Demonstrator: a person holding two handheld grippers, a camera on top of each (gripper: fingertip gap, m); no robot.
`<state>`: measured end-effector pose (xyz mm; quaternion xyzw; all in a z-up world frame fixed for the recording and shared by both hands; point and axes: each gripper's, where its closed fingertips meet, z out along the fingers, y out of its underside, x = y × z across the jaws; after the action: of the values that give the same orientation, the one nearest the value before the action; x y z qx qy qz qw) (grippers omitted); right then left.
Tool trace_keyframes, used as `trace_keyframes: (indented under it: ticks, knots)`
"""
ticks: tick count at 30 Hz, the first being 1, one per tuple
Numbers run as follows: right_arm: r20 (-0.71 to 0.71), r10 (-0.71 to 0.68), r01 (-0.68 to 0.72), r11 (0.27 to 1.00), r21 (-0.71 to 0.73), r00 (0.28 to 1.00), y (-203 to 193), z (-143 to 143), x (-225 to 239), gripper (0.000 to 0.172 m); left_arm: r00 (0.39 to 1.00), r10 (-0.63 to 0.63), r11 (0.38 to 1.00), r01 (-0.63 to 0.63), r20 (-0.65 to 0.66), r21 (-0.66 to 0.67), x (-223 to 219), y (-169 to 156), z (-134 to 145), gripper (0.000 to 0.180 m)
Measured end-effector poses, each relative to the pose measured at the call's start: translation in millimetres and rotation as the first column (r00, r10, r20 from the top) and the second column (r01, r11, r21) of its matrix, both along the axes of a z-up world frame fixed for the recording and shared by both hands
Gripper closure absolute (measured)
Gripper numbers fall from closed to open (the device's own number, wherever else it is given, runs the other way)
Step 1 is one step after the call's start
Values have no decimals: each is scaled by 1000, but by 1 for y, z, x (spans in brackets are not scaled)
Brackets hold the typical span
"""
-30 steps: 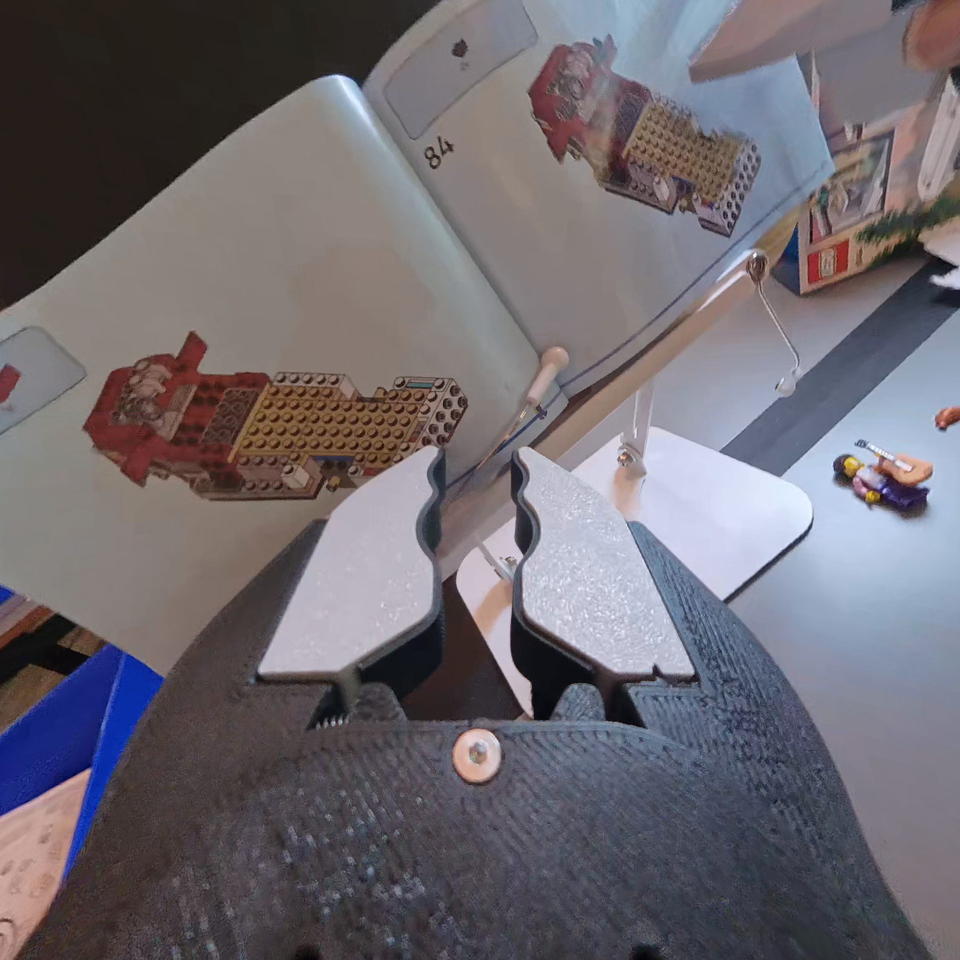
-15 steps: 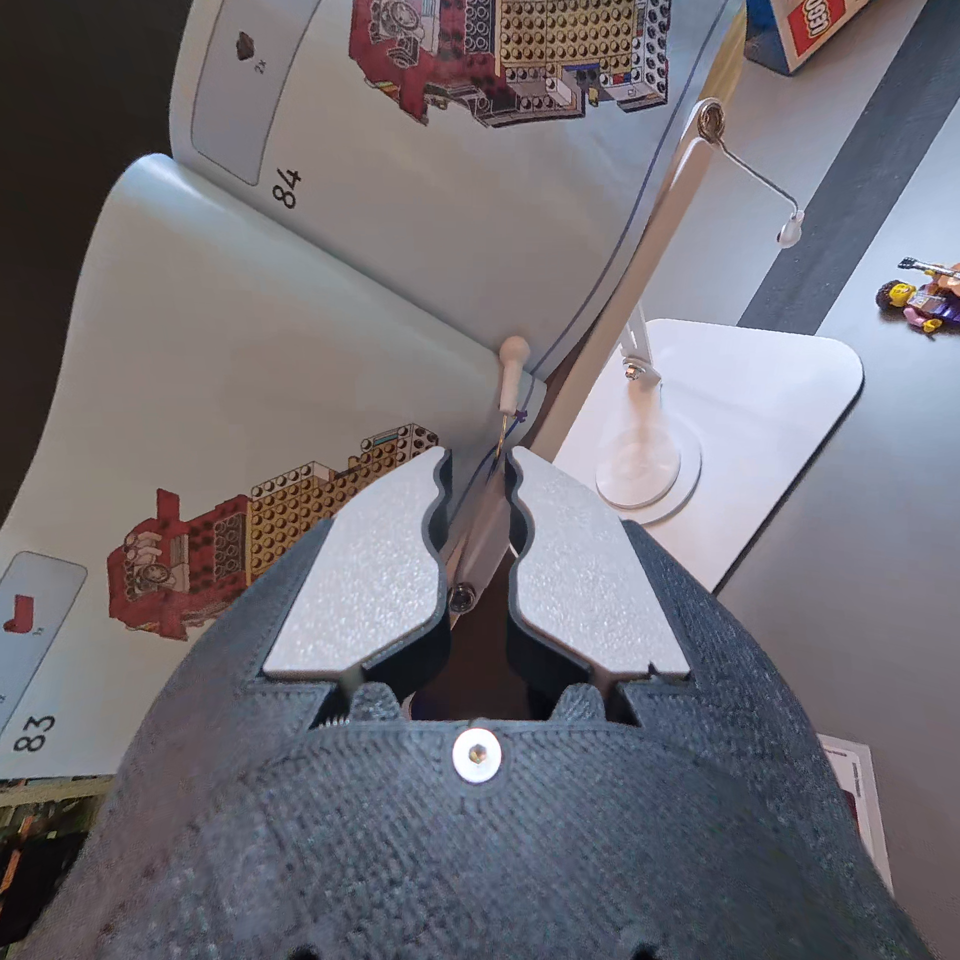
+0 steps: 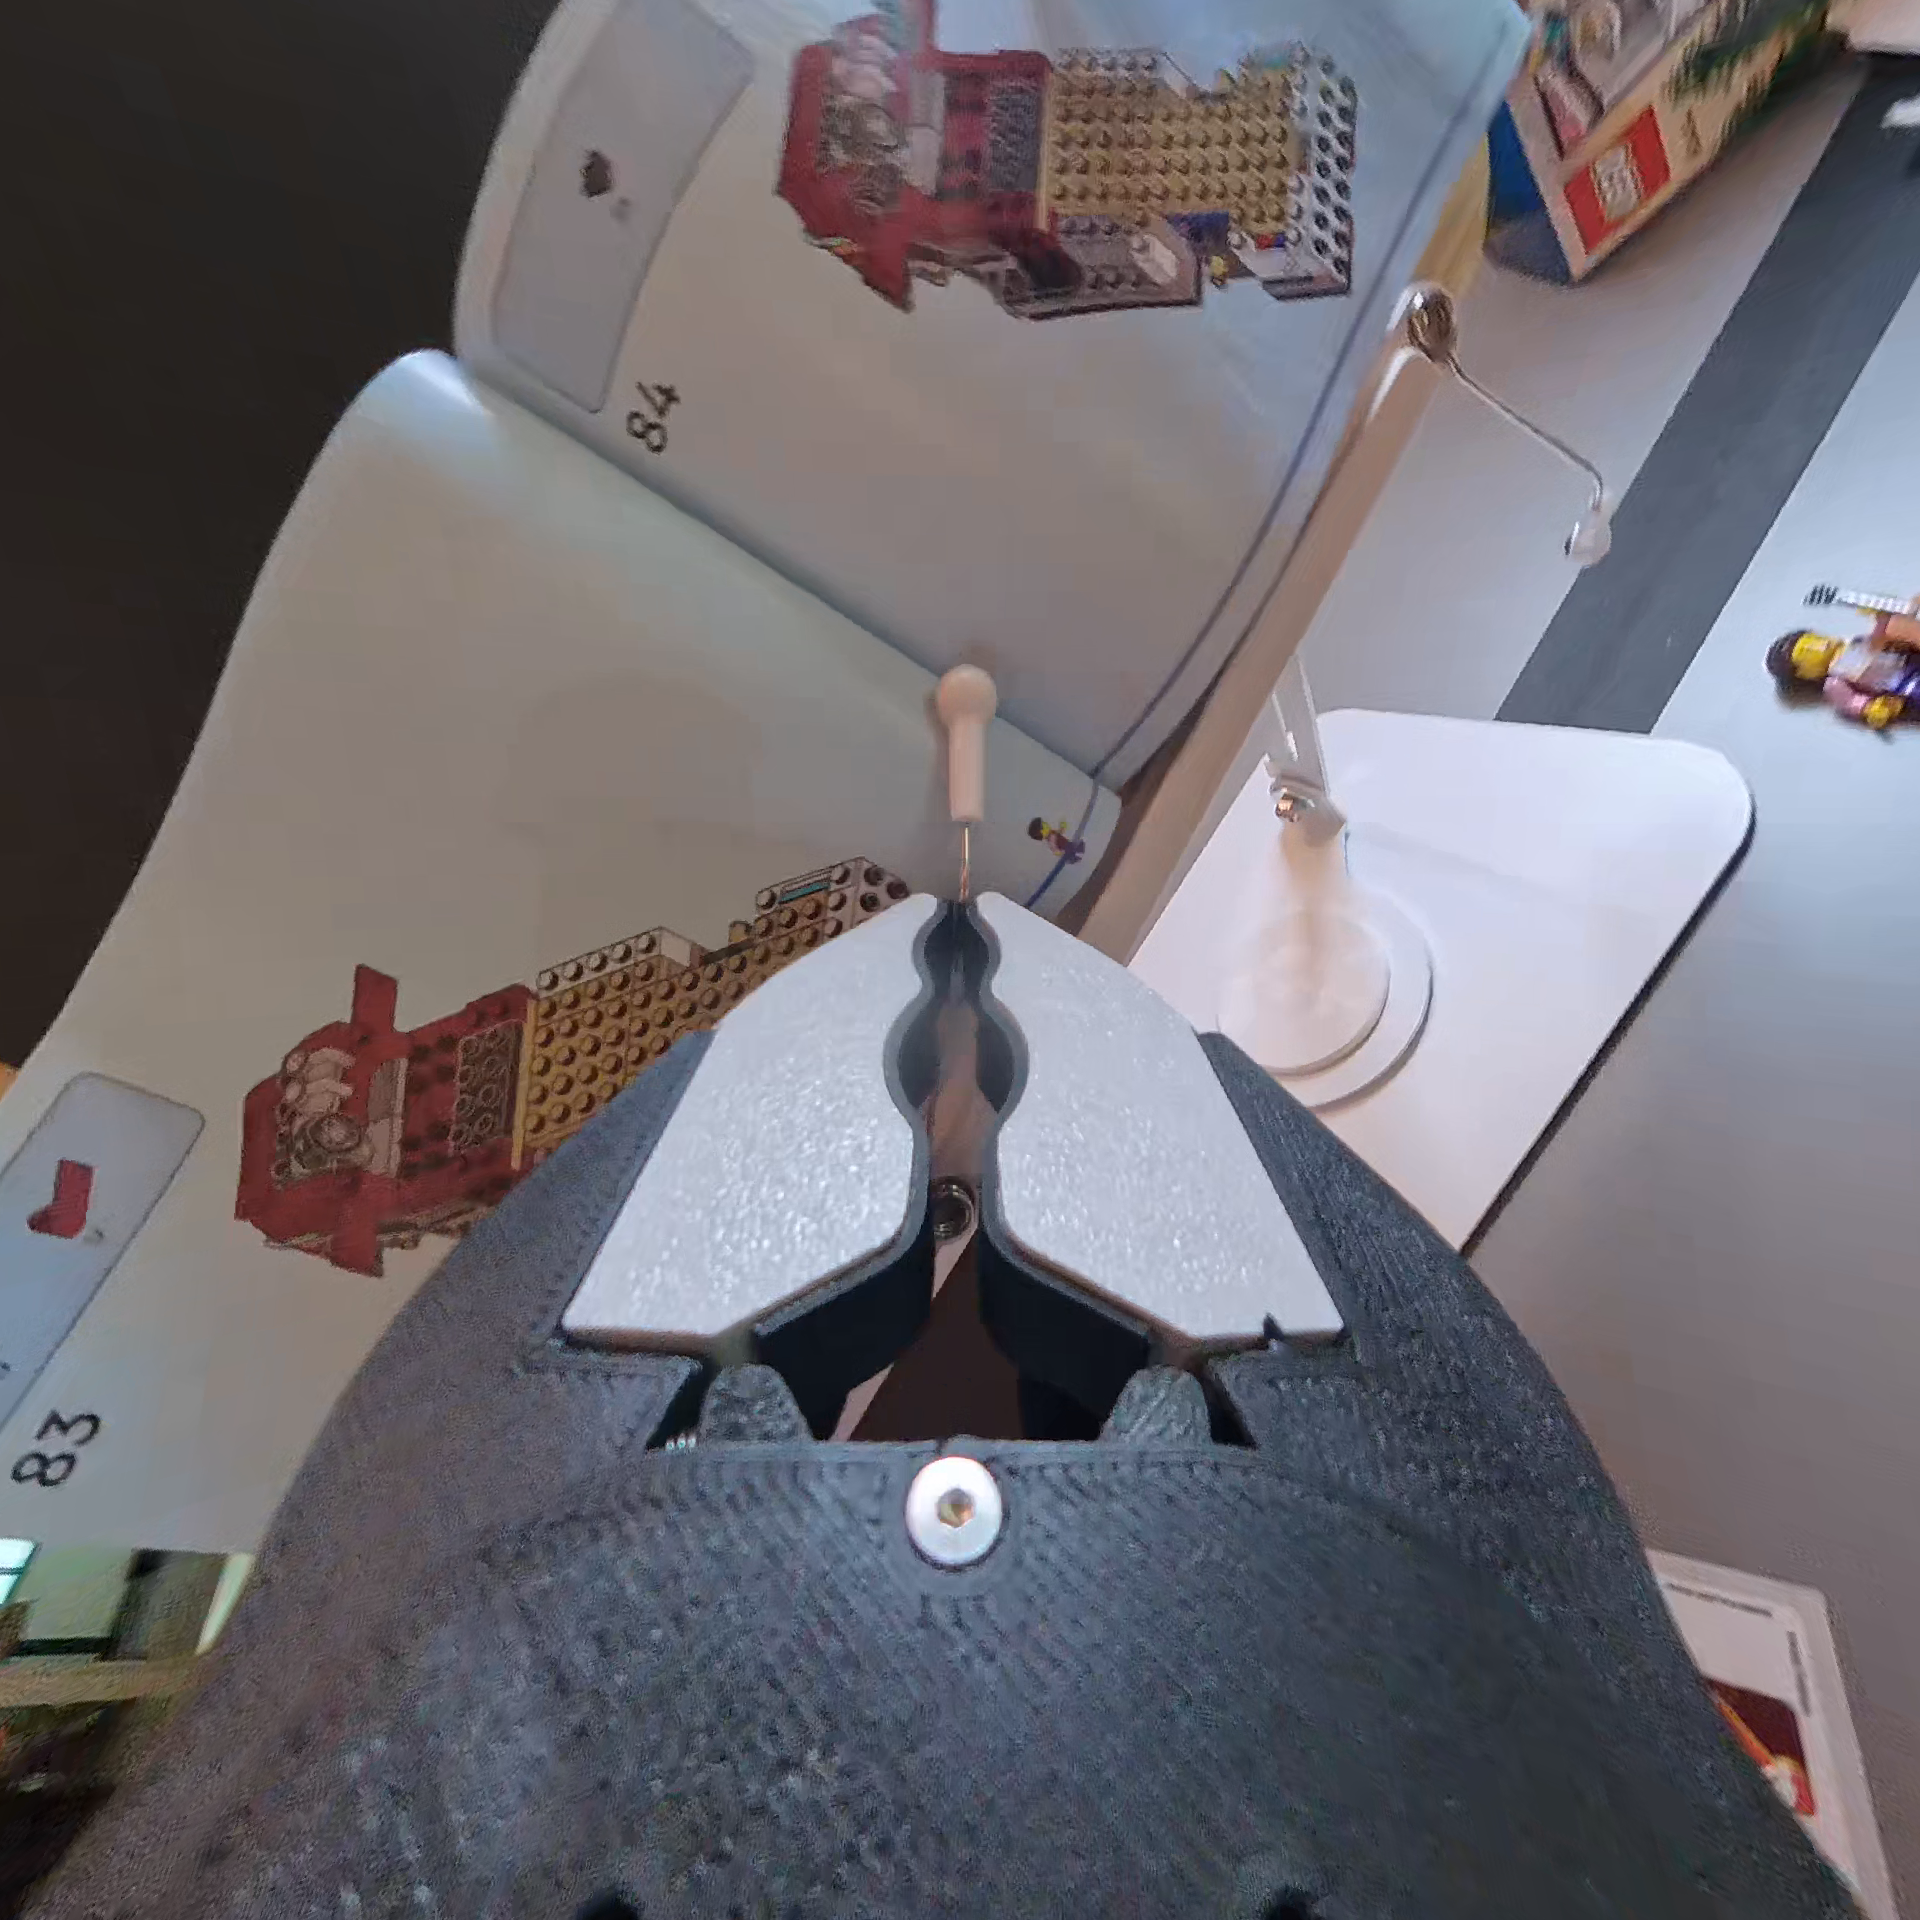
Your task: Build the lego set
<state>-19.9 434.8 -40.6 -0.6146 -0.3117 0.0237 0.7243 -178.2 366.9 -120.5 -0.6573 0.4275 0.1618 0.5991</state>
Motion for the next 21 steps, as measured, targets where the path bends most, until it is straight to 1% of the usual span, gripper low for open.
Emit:
trace_keyframes:
  ticks: [2, 4, 6, 8, 11, 13, 14, 15, 17, 18, 19, 21]
  knots:
    - [20, -35, 36, 999, -18, 999, 6, -1, 4, 101, 994, 7, 1000, -8, 107, 11, -5, -1, 8, 179]
    - [45, -33, 35, 999, -41, 998, 9, -5, 1, 96, 975, 24, 1000, -28, 220, 14, -13, -1, 16, 180]
    - [62, -27, 30, 998, -48, 998, 7, -8, -3, 101, 941, 34, 999, -34, 336, -7, -21, -2, 21, 179]
    - [61, -12, 15, 998, -58, 998, 6, -11, -6, 107, 906, 48, 999, -47, 421, -13, -30, -2, 24, 178]
    - [73, 14, -9, 997, -71, 997, 4, -18, -11, 122, 856, 59, 998, -54, 513, -26, -40, -4, 25, 177]
    - [88, 41, -33, 996, -83, 995, 2, -22, -17, 133, 836, 72, 997, -68, 543, -29, -48, -5, 24, 176]
    - [95, 43, -35, 996, -84, 995, 1, -22, -17, 135, 830, 79, 997, -75, 553, -30, -51, -6, 24, 175]
    - [98, 32, -25, 997, -71, 995, 2, -19, -16, 132, 822, 83, 996, -78, 563, -33, -54, -6, 23, 175]
    - [63, -16, 17, 1000, -17, 998, 5, -5, -6, 112, 806, 85, 996, -74, 586, -43, -56, -7, 22, 175]
    - [39, -28, 29, 999, -19, 999, 8, -1, -2, 102, 803, 89, 996, -77, 590, -46, -56, -6, 22, 175]
    - [29, -24, 26, 998, -50, 999, 11, -2, -2, 97, 803, 92, 996, -81, 589, -45, -56, -6, 22, 175]
    - [28, -2, 5, 995, -96, 1000, 14, -10, -6, 97, 800, 93, 996, -85, 592, -42, -56, -5, 22, 175]
